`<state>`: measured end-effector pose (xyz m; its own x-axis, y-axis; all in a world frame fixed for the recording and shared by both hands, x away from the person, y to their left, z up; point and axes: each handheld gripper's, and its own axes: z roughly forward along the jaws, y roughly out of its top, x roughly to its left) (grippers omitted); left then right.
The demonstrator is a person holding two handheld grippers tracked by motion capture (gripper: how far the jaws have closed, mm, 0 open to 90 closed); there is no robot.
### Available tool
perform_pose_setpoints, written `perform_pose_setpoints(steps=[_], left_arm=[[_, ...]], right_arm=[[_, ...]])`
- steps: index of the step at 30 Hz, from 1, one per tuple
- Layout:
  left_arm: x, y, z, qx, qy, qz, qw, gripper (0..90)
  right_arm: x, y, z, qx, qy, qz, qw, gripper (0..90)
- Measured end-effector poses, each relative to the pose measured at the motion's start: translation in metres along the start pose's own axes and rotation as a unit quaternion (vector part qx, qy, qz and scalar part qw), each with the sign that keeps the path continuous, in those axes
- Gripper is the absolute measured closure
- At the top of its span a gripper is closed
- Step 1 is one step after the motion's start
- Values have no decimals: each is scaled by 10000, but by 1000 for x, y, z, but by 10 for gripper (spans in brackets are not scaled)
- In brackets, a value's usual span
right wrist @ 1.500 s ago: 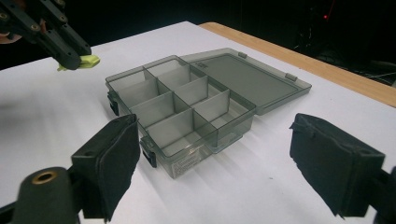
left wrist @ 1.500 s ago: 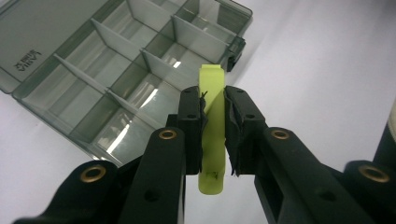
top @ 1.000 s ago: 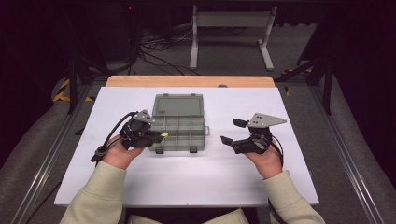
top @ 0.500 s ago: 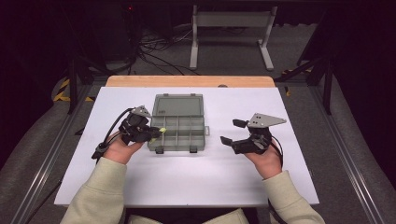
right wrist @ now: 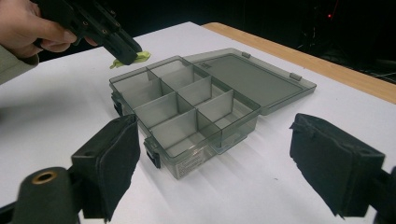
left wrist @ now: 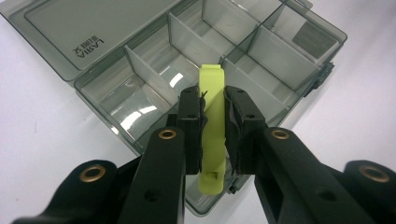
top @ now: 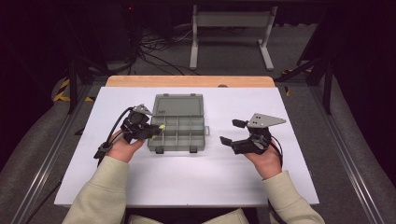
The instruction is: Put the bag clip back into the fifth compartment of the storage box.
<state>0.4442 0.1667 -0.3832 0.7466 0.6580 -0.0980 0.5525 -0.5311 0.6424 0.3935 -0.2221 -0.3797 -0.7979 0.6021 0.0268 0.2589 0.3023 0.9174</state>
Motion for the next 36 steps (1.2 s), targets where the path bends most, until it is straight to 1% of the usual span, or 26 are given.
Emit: perform_pose_setpoints(steps=[1, 2, 3, 4, 6, 17, 21, 22, 24, 28, 36], left_arm=[[0, -1, 1, 12, -21, -43, 10000, 774], [1, -1, 2, 34, -16, -33, 10000, 774], [2, -2, 4, 14, -25, -86, 10000, 774], [3, -3, 4, 40, -31, -73, 10000, 773], [4, -4, 6, 4, -31, -160, 9999, 773], [9, -10, 15, 79, -6, -215, 9997, 773], [11, -12, 18, 92, -24, -277, 9996, 772], [11, -12, 18, 99, -58, -323, 9994, 772], [12, -13, 19, 108, -69, -322, 9994, 772], [13, -14, 20, 111, -81, -383, 9992, 772], [13, -16, 23, 173, -86, -384, 9991, 771]], right_arm=[[0, 0, 0, 8, 5, 1, 10000, 164], [0, 0, 0, 10, 7, 1, 10000, 165], [0, 0, 0, 12, 10, 3, 10000, 165], [0, 0, 0, 13, 9, 1, 10000, 165], [0, 0, 0, 8, 10, -2, 10000, 165], [0, 0, 0, 16, 13, -13, 10000, 165], [0, 0, 1, 17, 22, -10, 10000, 165], [0, 0, 1, 19, 24, -11, 10000, 164], [1, 0, 1, 19, 25, -10, 10000, 164], [1, -1, 1, 21, 30, -9, 10000, 164], [1, -1, 2, 43, 34, -18, 10000, 164]])
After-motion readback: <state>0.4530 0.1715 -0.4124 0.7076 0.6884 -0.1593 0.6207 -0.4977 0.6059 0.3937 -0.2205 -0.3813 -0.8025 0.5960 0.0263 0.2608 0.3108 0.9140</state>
